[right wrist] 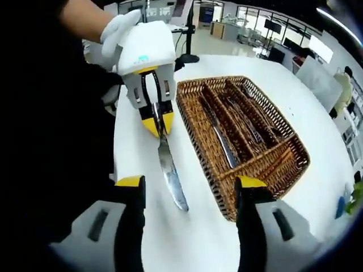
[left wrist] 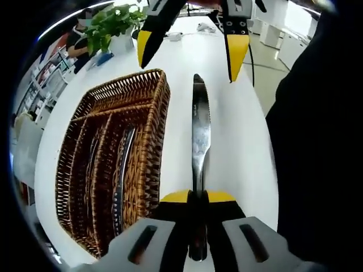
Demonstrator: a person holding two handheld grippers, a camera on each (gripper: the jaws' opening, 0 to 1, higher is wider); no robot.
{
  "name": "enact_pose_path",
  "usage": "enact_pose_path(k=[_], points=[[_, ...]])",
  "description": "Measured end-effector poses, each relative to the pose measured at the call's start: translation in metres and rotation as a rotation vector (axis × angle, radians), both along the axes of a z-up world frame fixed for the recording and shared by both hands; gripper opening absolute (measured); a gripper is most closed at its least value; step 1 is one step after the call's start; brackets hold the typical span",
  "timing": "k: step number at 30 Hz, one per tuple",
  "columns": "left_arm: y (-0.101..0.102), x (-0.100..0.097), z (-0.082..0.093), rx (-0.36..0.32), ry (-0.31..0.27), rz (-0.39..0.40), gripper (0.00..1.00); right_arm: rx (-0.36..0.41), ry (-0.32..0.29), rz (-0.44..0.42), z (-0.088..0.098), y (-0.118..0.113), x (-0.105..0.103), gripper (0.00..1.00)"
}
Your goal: Arrange the knives, forks, and spoons in their matching storage slots by inserting each utensil handle-first until every utensil is classified and aligned in the correct compartment
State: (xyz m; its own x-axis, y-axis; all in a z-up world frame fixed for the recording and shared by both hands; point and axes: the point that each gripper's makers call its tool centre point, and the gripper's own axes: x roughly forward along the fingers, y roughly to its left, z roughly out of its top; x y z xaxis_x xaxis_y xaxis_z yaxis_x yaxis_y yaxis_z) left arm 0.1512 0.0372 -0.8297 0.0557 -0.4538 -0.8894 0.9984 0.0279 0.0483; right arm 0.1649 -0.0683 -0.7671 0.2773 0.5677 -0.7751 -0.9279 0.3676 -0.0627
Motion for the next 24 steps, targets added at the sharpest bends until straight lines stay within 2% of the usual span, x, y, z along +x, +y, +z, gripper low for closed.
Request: enact_pose_path(k=[4, 6, 11, 19, 20, 22, 24], points=[[0.004, 0.001, 0.006, 0.020, 0.002, 0.007, 0.07, 0.036, 0.021, -0.126, 0.004, -0.017, 0.001, 0.77], [0.005, 0.002, 0.009, 0.023, 0.000, 0.013, 0.07, 0.038, -0.005, -0.177, 0.006, -0.027, 0.004, 0.79], [0.008, 0.004, 0.020, 0.028, -0.013, 0.015, 0.07, 0.102, -0.034, -0.265, 0.017, -0.040, 0.001, 0.89], [0.016, 0.001, 0.034, 0.038, -0.027, -0.001, 0.07, 0.122, -0.023, -0.338, 0.021, -0.057, -0.011, 1.00], [0.017, 0.001, 0.035, 0.039, -0.029, 0.000, 0.07, 0.138, -0.012, -0.347, 0.023, -0.056, -0.013, 1.00], [0.018, 0.003, 0.040, 0.039, -0.034, 0.002, 0.07, 0.163, -0.030, -0.354, 0.030, -0.057, -0.013, 1.00], [0.018, 0.005, 0.045, 0.037, -0.036, 0.007, 0.07, 0.161, -0.036, -0.364, 0.034, -0.060, -0.013, 1.00]])
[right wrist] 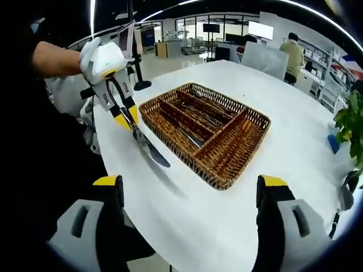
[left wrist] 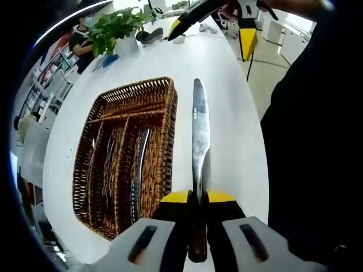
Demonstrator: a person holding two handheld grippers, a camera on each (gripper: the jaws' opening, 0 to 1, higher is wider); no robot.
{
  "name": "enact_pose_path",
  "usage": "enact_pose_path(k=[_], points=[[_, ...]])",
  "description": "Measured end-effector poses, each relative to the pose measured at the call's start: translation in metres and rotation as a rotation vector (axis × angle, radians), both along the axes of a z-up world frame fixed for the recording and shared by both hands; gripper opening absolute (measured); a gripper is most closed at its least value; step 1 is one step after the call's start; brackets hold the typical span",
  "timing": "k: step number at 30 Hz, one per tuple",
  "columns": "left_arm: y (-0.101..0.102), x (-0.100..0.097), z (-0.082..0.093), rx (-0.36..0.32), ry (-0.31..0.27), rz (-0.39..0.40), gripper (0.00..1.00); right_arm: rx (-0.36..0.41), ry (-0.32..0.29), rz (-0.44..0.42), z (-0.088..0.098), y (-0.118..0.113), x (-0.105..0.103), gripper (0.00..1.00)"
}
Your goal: Arrange the knives, forks, and spoons in their matching storage slots by inserting each utensil handle-first until every utensil is classified and aligned in the correct compartment
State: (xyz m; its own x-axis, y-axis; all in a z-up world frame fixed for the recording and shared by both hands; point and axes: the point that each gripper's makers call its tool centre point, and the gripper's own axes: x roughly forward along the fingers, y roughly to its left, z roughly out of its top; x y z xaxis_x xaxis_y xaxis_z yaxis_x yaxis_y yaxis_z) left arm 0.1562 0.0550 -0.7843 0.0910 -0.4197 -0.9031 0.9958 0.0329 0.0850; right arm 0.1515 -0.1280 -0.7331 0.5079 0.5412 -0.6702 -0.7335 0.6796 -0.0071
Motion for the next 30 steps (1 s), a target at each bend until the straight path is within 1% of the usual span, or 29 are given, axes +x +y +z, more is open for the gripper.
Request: enact_pose_path(k=[2, 5, 7, 10, 12, 17, 21, 23, 30], points=[[0.000, 0.002, 0.006, 0.004, -0.011, -0.004, 0.07, 0.003, -0.008, -0.008, 0.007, -0.003, 0.000, 1.00], [-0.001, 0.003, 0.017, 0.015, -0.022, -0.010, 0.07, 0.036, -0.011, -0.039, 0.018, -0.007, 0.003, 1.00], [-0.003, 0.003, 0.027, 0.020, -0.037, -0.025, 0.07, 0.028, -0.027, -0.046, 0.023, -0.010, 0.005, 1.00], [-0.008, 0.004, 0.040, 0.009, -0.052, -0.029, 0.07, 0.026, -0.032, -0.044, 0.027, -0.012, 0.006, 1.00], [-0.010, 0.003, 0.046, 0.004, -0.056, -0.029, 0.07, 0.024, -0.042, -0.043, 0.030, -0.014, 0.006, 1.00], [-0.011, 0.003, 0.054, 0.008, -0.069, -0.029, 0.06, 0.050, -0.044, -0.057, 0.036, -0.018, 0.000, 1.00], [-0.012, 0.008, 0.060, 0.011, -0.086, -0.028, 0.06, 0.052, -0.046, -0.060, 0.036, -0.023, -0.007, 1.00], [-0.013, 0.009, 0.063, 0.013, -0.093, -0.028, 0.06, 0.068, -0.040, -0.073, 0.037, -0.027, -0.011, 1.00], [-0.016, 0.006, 0.065, 0.021, -0.106, -0.031, 0.06, 0.059, -0.050, -0.078, 0.038, -0.037, -0.018, 1.00]])
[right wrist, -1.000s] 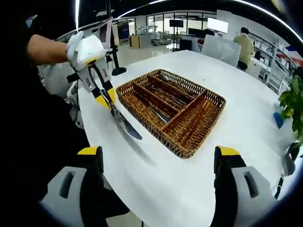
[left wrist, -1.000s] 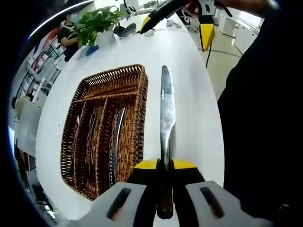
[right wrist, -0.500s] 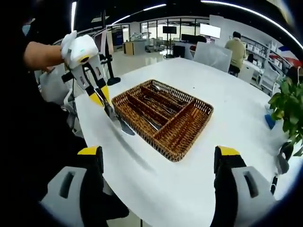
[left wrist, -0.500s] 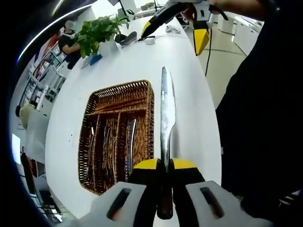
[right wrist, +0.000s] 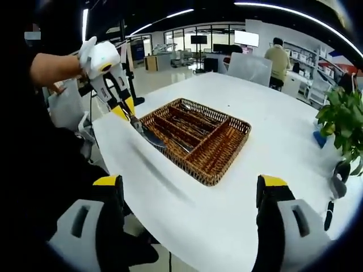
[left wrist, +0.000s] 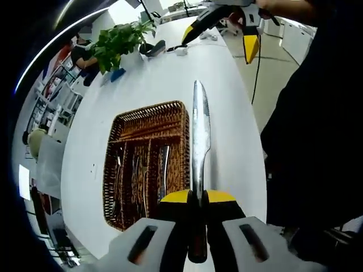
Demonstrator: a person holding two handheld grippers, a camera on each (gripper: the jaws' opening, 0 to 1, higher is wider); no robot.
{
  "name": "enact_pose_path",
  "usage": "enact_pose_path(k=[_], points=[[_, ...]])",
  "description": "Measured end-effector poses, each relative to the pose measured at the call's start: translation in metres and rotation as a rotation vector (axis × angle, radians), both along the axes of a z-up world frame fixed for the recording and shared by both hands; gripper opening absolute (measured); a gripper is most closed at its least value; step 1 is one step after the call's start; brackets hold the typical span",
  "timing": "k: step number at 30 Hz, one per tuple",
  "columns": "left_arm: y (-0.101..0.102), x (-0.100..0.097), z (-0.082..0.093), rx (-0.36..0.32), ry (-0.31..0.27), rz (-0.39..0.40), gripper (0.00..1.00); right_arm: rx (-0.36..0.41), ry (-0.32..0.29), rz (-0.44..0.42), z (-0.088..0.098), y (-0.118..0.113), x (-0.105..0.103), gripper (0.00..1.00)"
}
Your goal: Arrange the knives, forks, and spoons in their matching storage slots by inserting each utensil handle-first until every utensil is classified and aligned in the correct compartment
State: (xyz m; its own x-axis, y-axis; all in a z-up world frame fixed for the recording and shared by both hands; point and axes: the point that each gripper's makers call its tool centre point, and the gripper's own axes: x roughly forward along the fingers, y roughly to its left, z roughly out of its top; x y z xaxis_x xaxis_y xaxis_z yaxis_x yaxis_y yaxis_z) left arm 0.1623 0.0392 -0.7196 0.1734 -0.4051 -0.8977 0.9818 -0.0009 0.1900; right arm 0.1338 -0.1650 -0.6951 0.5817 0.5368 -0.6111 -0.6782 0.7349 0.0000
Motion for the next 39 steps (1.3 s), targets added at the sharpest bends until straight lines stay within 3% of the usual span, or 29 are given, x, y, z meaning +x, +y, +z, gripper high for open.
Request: enact_pose_path(k=[11, 27, 39], points=[[-0.008, 0.007, 0.005, -0.006, -0.012, -0.013, 0.06, 0.018, 0.006, -0.030, 0.000, -0.008, -0.003, 1.00], [0.009, 0.037, 0.017, 0.009, -0.051, 0.005, 0.06, 0.058, -0.021, -0.076, 0.003, -0.012, 0.005, 1.00], [0.010, 0.077, 0.028, -0.005, -0.103, 0.037, 0.06, 0.057, -0.028, -0.078, 0.006, -0.014, 0.017, 1.00]])
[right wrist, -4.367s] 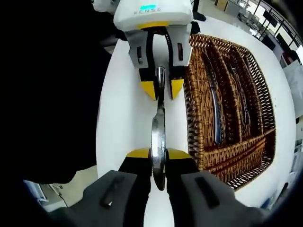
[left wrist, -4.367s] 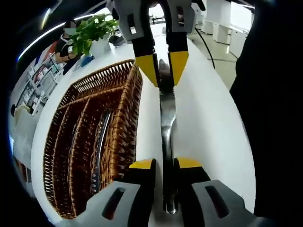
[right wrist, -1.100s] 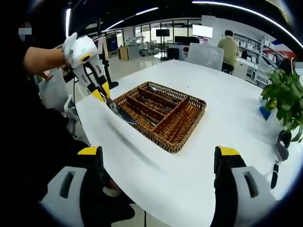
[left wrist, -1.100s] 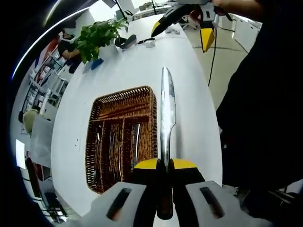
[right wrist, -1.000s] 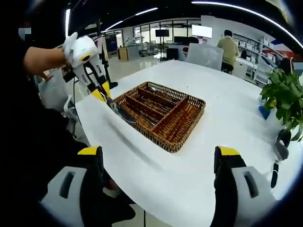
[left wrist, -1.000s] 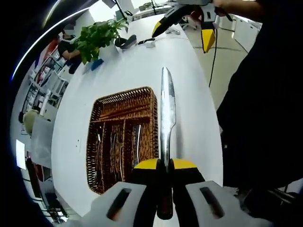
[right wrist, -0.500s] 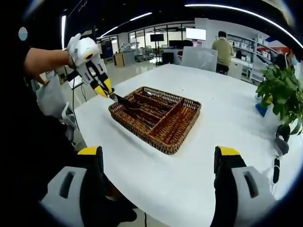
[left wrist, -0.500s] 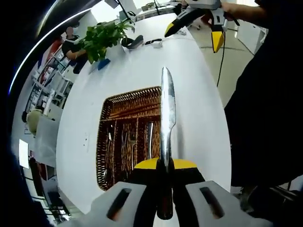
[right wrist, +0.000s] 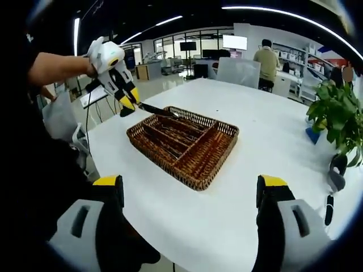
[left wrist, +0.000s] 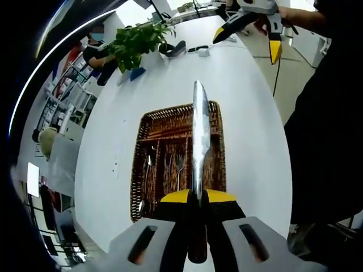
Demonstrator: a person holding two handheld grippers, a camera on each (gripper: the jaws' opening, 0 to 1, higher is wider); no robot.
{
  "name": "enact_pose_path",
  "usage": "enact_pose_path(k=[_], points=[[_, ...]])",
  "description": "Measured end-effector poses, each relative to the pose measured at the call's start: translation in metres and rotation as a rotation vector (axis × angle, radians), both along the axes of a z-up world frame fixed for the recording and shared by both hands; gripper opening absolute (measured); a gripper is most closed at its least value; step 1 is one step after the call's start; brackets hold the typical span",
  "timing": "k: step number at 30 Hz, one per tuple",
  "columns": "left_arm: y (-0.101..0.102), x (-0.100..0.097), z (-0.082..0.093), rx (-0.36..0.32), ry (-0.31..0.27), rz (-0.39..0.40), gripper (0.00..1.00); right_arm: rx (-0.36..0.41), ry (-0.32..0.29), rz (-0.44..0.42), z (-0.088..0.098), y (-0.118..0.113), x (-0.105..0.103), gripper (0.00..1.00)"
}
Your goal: Arrange the knives, forks, and spoons in their matching storage slots by inserting each utensil handle-first until every utensil is classified and aligned in the correct compartment
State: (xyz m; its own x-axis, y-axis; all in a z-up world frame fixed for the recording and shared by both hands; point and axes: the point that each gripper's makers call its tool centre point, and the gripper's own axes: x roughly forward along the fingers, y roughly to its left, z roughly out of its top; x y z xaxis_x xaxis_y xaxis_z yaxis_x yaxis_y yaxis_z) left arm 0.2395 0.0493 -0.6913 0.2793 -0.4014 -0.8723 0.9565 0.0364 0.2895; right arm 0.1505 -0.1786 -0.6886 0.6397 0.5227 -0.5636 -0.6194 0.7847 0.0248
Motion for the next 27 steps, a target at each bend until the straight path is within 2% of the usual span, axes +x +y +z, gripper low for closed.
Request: enact_pose_path(k=[9, 15, 27], points=[[0.009, 0.023, 0.006, 0.006, -0.028, 0.014, 0.07, 0.003, 0.006, 0.007, 0.000, -0.001, 0.009, 1.00], [0.011, 0.030, 0.004, 0.007, -0.033, 0.023, 0.07, -0.006, 0.015, 0.022, -0.004, 0.000, 0.013, 1.00], [0.018, 0.027, -0.026, 0.015, 0.000, 0.029, 0.06, -0.002, 0.016, 0.012, -0.003, -0.005, 0.017, 1.00]])
